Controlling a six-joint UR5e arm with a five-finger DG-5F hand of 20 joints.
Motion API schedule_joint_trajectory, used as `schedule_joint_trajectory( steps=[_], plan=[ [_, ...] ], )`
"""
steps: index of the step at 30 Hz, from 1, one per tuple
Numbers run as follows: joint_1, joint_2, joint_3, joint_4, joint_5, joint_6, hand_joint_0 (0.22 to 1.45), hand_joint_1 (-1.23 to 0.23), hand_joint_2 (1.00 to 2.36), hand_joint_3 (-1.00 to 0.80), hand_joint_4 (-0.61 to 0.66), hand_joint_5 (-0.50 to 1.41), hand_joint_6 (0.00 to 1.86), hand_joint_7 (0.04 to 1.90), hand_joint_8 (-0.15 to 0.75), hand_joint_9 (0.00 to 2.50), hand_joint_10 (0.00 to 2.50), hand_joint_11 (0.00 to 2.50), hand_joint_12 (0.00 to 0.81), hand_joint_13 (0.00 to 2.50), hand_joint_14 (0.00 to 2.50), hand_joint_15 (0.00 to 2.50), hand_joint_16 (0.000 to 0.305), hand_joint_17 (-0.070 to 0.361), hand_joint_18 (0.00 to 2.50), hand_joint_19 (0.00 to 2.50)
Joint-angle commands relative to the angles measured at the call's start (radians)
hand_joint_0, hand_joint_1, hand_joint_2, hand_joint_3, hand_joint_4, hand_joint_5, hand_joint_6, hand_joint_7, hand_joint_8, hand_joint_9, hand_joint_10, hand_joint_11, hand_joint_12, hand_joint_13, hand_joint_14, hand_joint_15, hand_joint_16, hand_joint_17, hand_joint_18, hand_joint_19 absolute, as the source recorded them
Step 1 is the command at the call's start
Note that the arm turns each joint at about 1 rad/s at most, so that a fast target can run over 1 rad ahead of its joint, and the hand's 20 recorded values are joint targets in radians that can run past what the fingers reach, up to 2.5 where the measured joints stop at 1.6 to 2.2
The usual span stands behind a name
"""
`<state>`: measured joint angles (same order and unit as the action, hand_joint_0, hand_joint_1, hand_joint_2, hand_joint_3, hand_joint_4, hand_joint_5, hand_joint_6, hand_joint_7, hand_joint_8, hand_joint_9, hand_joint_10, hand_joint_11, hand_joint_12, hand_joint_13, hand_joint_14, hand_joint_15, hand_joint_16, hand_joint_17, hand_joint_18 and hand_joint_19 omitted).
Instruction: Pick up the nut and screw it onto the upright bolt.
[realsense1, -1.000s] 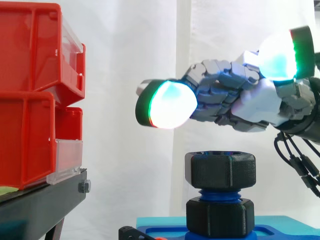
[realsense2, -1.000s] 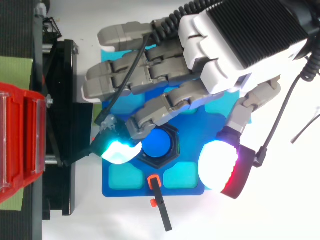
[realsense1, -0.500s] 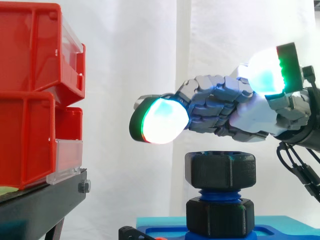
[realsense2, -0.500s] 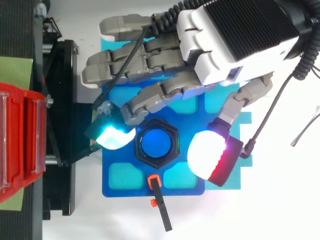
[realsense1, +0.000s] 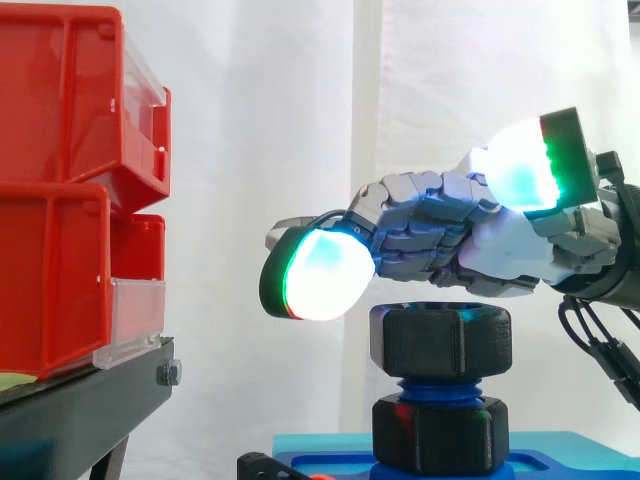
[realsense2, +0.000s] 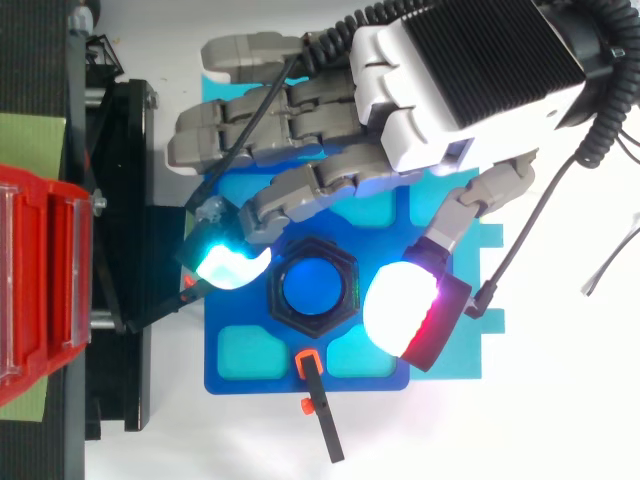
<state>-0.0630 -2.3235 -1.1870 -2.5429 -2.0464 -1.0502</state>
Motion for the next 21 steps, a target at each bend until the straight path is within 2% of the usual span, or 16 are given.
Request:
schedule_joint_trajectory(
  steps=[1, 5, 11, 17, 21],
  plan=[
    [0.002, 0.001, 0.0, -0.014, 0.0, -0.01, 0.44, -0.1, 1.0, -0.5, 0.12, -0.23, 0.5, 0.68, 0.217, 0.2, 0.0, 0.0, 0.357, 0.15, 0.0, 0.0, 0.048, 0.107, 0.0, 0.0],
    [0.002, 0.001, 0.0, -0.039, 0.0, -0.021, 0.44, -0.1, 1.0, -0.5, 0.13, -0.23, 0.5, 0.7, 0.225, 0.23, 0.0, 0.0, 0.358, 0.17, 0.0, 0.0, 0.047, 0.105, 0.0, 0.0],
    [0.005, 0.001, 0.0, -0.042, 0.0, -0.022, 0.44, -0.1, 1.0, -0.5, 0.16, -0.21, 0.5, 0.78, 0.23, 0.24, 0.0, 0.0, 0.358, 0.2, 0.0, 0.0, 0.045, 0.102, 0.0, 0.0],
    [0.003, 0.001, -0.002, -0.042, -0.001, -0.022, 0.45, -0.13, 1.0, -0.5, 0.21, -0.17, 0.5, 1.02, 0.255, 0.32, 0.0, 0.0, 0.353, 0.28, 0.0, 0.0, 0.039, 0.088, 0.0, 0.0],
    [-0.001, 0.001, 0.0, -0.037, -0.003, -0.022, 0.45, -0.13, 1.0, -0.5, 0.21, -0.15, 0.5, 1.16, 0.264, 0.37, 0.0, 0.0, 0.345, 0.31, 0.0, 0.0, 0.037, 0.084, 0.0, 0.0]
  ],
)
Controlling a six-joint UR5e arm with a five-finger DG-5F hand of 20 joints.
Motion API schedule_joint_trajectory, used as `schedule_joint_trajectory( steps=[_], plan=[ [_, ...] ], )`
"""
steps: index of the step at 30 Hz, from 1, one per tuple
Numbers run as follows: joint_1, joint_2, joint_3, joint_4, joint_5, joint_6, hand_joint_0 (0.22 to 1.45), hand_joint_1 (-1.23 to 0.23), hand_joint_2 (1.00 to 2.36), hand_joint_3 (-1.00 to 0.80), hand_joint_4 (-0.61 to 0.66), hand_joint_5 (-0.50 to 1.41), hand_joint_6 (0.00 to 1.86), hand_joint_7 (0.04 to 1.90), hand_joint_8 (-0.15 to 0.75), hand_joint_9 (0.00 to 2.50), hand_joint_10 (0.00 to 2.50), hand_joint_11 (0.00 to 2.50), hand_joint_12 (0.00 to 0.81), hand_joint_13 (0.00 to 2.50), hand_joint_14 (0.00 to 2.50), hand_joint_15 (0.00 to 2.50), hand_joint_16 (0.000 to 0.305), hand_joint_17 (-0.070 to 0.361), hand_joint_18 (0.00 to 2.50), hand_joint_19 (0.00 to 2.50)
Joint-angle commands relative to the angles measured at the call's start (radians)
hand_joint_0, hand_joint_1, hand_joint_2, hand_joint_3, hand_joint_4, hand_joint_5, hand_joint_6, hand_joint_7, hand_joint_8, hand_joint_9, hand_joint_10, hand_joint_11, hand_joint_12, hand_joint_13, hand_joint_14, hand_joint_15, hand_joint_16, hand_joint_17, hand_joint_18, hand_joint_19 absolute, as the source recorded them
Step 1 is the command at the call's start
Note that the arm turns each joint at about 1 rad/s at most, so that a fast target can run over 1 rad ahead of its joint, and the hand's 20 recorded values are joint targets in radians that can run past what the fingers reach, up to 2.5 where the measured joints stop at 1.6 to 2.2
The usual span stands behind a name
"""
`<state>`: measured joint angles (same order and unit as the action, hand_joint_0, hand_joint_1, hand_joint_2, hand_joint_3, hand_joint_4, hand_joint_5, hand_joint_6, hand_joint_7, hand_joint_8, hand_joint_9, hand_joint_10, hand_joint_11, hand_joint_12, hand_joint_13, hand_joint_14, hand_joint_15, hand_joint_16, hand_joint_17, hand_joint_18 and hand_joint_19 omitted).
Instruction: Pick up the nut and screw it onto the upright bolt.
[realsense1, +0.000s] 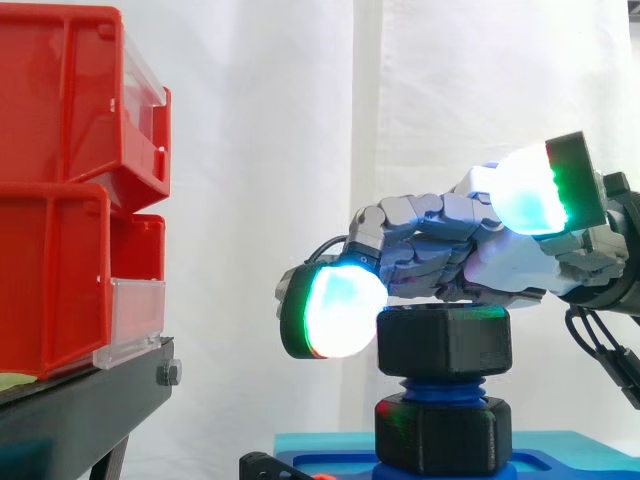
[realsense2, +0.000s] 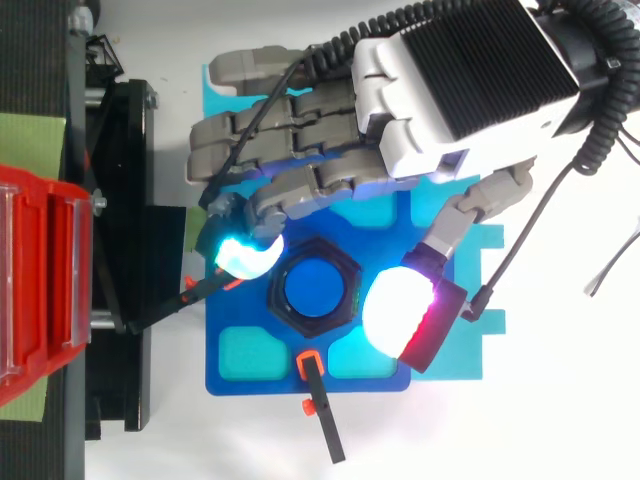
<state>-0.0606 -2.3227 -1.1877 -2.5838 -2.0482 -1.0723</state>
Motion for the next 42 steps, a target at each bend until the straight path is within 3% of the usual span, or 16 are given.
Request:
schedule_joint_trajectory(
  steps=[1, 5, 17, 25, 35, 36, 40, 41, 42],
  plan=[
    [-0.004, 0.0, 0.0, 0.004, -0.001, 0.0, 0.45, -0.14, 1.0, -0.5, 0.2, -0.15, 0.5, 1.24, 0.27, 0.39, 0.0, 0.0, 0.343, 0.32, 0.0, 0.0, 0.036, 0.082, 0.0, 0.0],
    [-0.008, 0.0, 0.0, 0.007, -0.003, 0.0, 0.45, -0.15, 1.0, -0.5, 0.2, -0.13, 0.5, 1.44, 0.276, 0.43, 0.0, 0.0, 0.341, 0.35, 0.0, 0.0, 0.035, 0.079, 0.0, 0.0],
    [-0.027, 0.0, 0.0, 0.022, -0.017, 0.0, 0.46, -0.18, 1.0, -0.5, 0.19, -0.16, 0.75, 1.19, 0.299, 0.55, 0.0, 0.0, 0.326, 0.45, 0.0, 0.0, 0.031, 0.07, 0.09, 0.0],
    [-0.047, 0.0, 0.0, 0.025, -0.029, -0.002, 0.47, -0.22, 1.0, -0.5, 0.21, -0.1, 0.79, 1.21, 0.314, 0.68, 0.0, 0.0, 0.312, 0.56, 0.0, 0.0, 0.028, 0.062, 0.23, 0.0],
    [-0.061, 0.0, 0.016, 0.025, -0.052, 0.0, 0.49, -0.29, 1.0, -0.5, 0.06, -0.01, 0.77, 1.13, 0.258, 1.12, 0.0, 0.0, 0.233, 0.86, 0.0, 0.01, 0.018, 0.04, 0.55, 0.0],
    [-0.062, 0.002, 0.026, 0.025, -0.055, 0.0, 0.5, -0.29, 1.0, -0.5, 0.06, -0.01, 0.76, 1.13, 0.261, 1.12, 0.0, 0.0, 0.237, 0.85, 0.0, 0.01, 0.018, 0.04, 0.55, 0.0],
    [-0.062, 0.0, 0.062, 0.011, -0.07, 0.002, 0.48, -0.25, 1.0, -0.5, 0.18, -0.01, 0.5, 1.54, 0.278, 1.0, 0.0, 0.0, 0.271, 0.74, 0.0, 0.0, 0.022, 0.05, 0.44, 0.0],
    [-0.062, 0.002, 0.066, 0.007, -0.073, 0.002, 0.48, -0.25, 1.0, -0.5, 0.2, -0.04, 0.5, 1.38, 0.269, 0.95, 0.0, 0.0, 0.284, 0.71, 0.0, 0.0, 0.024, 0.054, 0.42, 0.0],
    [-0.062, 0.0, 0.071, 0.004, -0.075, 0.002, 0.48, -0.25, 1.0, -0.5, 0.2, -0.05, 0.5, 1.36, 0.27, 0.95, 0.0, 0.0, 0.286, 0.71, 0.0, 0.0, 0.024, 0.054, 0.41, 0.0]
  ],
)
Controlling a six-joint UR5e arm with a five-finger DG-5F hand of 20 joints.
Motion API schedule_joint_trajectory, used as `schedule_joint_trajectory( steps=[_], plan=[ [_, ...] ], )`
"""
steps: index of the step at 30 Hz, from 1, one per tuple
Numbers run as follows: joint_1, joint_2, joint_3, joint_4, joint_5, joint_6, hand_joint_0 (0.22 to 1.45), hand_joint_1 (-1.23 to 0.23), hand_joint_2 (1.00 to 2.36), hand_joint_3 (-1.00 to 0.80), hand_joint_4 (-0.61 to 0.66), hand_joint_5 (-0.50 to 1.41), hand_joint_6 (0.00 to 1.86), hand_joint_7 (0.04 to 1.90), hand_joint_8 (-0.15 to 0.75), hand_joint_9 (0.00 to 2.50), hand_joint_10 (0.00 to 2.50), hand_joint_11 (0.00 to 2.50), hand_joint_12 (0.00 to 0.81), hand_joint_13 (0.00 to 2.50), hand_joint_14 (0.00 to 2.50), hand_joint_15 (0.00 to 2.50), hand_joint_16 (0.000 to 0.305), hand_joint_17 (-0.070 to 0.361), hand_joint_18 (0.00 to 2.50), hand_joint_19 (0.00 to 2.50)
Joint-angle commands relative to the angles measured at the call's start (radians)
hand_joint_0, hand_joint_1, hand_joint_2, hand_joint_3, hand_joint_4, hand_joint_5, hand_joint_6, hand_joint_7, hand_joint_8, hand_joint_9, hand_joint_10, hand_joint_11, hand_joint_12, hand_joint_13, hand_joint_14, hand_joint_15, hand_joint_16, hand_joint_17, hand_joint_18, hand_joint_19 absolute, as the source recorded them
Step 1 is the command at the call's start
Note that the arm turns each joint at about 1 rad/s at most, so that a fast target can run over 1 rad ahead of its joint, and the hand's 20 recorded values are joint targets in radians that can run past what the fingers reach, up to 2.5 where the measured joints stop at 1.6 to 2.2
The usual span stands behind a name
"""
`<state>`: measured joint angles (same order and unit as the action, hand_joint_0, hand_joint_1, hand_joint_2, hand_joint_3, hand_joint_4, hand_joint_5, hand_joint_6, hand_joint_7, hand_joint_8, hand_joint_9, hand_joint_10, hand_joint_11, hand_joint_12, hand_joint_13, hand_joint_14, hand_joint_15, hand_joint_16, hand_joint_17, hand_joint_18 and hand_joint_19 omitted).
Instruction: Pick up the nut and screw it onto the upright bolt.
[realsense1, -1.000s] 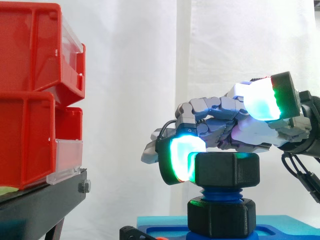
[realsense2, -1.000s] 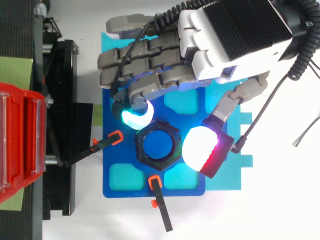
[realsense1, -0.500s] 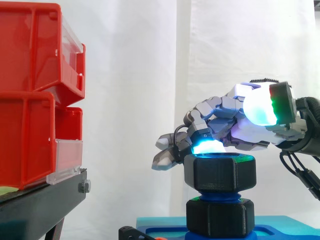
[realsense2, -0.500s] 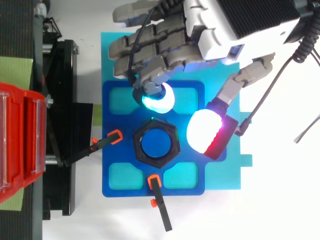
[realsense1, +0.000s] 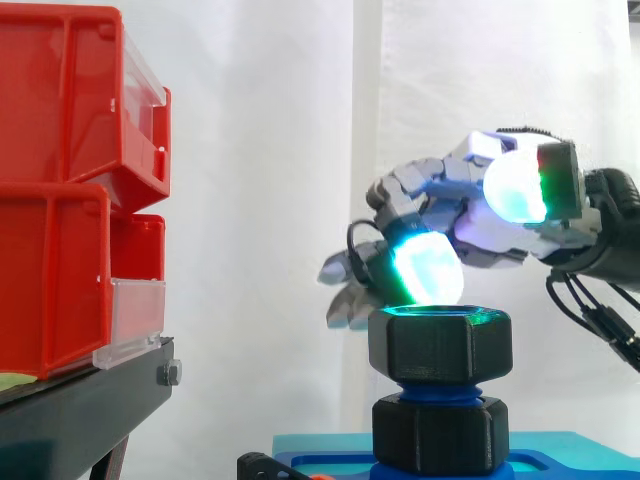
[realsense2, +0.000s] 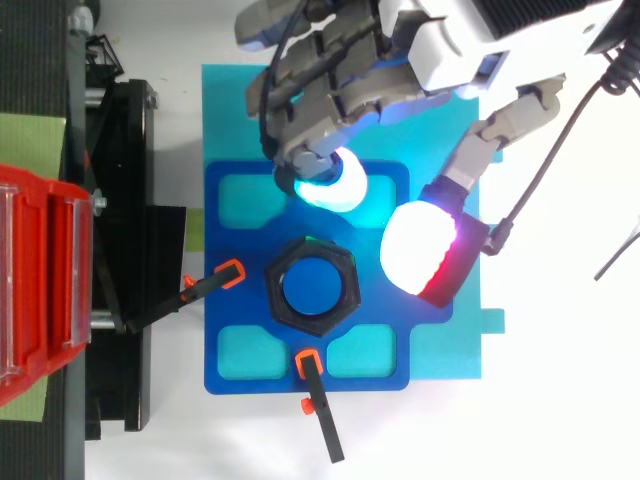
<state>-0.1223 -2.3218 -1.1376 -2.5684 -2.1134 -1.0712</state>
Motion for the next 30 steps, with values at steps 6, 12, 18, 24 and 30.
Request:
schedule_joint_trajectory(
  steps=[6, 12, 18, 24, 30],
  plan=[
    [0.006, -0.001, 0.035, 0.002, -0.016, 0.002, 0.46, -0.23, 1.0, -0.5, 0.24, -0.15, 0.5, 0.93, 0.262, 0.74, 0.0, 0.0, 0.32, 0.59, 0.0, 0.0, 0.031, 0.07, 0.29, 0.0],
    [0.017, -0.001, 0.035, -0.001, -0.013, 0.002, 0.45, -0.22, 1.0, -0.5, 0.18, -0.18, 0.5, 0.73, 0.247, 0.62, 0.0, 0.0, 0.325, 0.5, 0.0, 0.0, 0.034, 0.077, 0.19, 0.0],
    [0.033, -0.001, 0.035, -0.018, -0.004, 0.001, 0.45, -0.2, 1.0, -0.5, 0.15, -0.2, 0.5, 0.63, 0.231, 0.54, 0.0, 0.0, 0.327, 0.45, 0.0, 0.0, 0.036, 0.081, 0.11, 0.0],
    [0.041, -0.001, 0.033, -0.059, 0.007, -0.001, 0.44, -0.18, 1.0, -0.5, 0.12, -0.21, 0.5, 0.59, 0.213, 0.41, 0.0, 0.0, 0.327, 0.32, 0.0, 0.0, 0.038, 0.085, 0.0, 0.0],
    [0.05, -0.001, -0.005, -0.044, 0.016, 0.002, 0.44, -0.16, 1.0, -0.5, 0.09, -0.22, 0.5, 0.58, 0.201, 0.31, 0.0, 0.0, 0.331, 0.22, 0.0, 0.0, 0.04, 0.09, 0.0, 0.0]
  ],
)
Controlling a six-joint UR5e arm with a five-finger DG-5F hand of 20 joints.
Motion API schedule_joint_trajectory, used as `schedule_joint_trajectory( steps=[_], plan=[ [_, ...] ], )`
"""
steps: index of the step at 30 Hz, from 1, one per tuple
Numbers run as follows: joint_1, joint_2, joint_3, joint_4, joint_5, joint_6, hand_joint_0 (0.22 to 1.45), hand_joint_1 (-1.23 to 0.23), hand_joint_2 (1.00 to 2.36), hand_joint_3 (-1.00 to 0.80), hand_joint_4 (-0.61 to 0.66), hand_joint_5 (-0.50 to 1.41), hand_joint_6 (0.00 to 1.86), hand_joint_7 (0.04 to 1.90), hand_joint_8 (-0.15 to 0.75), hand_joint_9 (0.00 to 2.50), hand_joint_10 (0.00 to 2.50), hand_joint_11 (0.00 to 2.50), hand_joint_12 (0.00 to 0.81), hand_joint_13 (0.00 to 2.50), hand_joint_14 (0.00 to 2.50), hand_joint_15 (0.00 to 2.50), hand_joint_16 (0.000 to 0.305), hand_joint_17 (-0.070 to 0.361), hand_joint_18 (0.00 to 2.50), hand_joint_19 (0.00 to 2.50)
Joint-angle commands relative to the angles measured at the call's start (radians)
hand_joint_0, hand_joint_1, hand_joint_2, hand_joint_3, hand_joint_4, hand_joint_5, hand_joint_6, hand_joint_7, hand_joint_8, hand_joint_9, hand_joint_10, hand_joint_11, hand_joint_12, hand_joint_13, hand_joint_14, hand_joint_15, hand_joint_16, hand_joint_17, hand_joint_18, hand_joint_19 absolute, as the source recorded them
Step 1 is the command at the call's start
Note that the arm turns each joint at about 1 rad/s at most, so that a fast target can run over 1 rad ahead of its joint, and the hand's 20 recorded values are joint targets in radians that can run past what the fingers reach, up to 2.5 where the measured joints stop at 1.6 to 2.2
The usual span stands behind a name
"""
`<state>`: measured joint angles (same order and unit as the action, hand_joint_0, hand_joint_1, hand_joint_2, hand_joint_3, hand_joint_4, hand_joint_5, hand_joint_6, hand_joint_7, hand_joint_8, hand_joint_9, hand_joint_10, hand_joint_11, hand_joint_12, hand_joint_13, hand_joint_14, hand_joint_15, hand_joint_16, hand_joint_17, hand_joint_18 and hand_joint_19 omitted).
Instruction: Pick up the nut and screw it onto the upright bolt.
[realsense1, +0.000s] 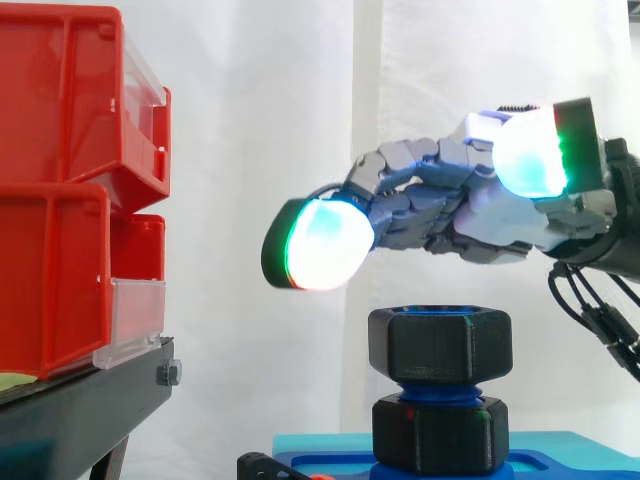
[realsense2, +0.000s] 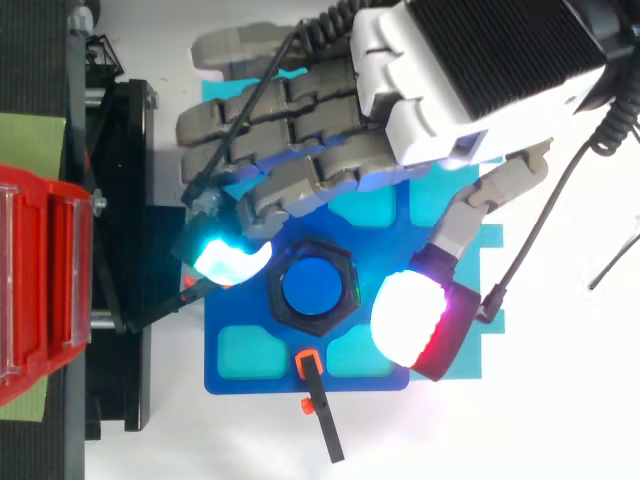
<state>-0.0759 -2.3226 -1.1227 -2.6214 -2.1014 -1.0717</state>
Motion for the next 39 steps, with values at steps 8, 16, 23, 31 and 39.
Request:
schedule_joint_trajectory(
  steps=[8, 16, 23, 31, 39],
  plan=[
    [0.01, 0.0, -0.055, 0.072, 0.023, 0.012, 0.44, -0.15, 1.0, -0.5, 0.09, -0.22, 0.5, 0.59, 0.204, 0.29, 0.0, 0.0, 0.336, 0.21, 0.0, 0.0, 0.041, 0.092, 0.0, 0.0],
    [0.01, 0.0, -0.055, 0.075, 0.034, 0.027, 0.44, -0.15, 1.0, -0.5, 0.11, -0.22, 0.5, 0.63, 0.211, 0.29, 0.0, 0.0, 0.343, 0.23, 0.0, 0.0, 0.041, 0.092, 0.0, 0.0],
    [0.011, 0.0, -0.057, 0.073, 0.041, 0.027, 0.44, -0.15, 1.0, -0.5, 0.14, -0.2, 0.5, 0.72, 0.228, 0.31, 0.0, 0.0, 0.352, 0.25, 0.0, 0.0, 0.041, 0.092, 0.0, 0.0],
    [0.014, -0.001, -0.057, 0.067, 0.041, 0.022, 0.44, -0.15, 1.0, -0.5, 0.17, -0.19, 0.5, 0.76, 0.237, 0.32, 0.0, 0.0, 0.355, 0.27, 0.0, 0.0, 0.041, 0.092, 0.0, 0.0],
    [0.019, 0.0, -0.055, 0.058, 0.046, 0.022, 0.45, -0.16, 1.0, -0.5, 0.24, -0.15, 0.5, 1.0, 0.255, 0.36, 0.0, 0.0, 0.359, 0.32, 0.0, 0.0, 0.04, 0.09, 0.0, 0.0]
  ],
)
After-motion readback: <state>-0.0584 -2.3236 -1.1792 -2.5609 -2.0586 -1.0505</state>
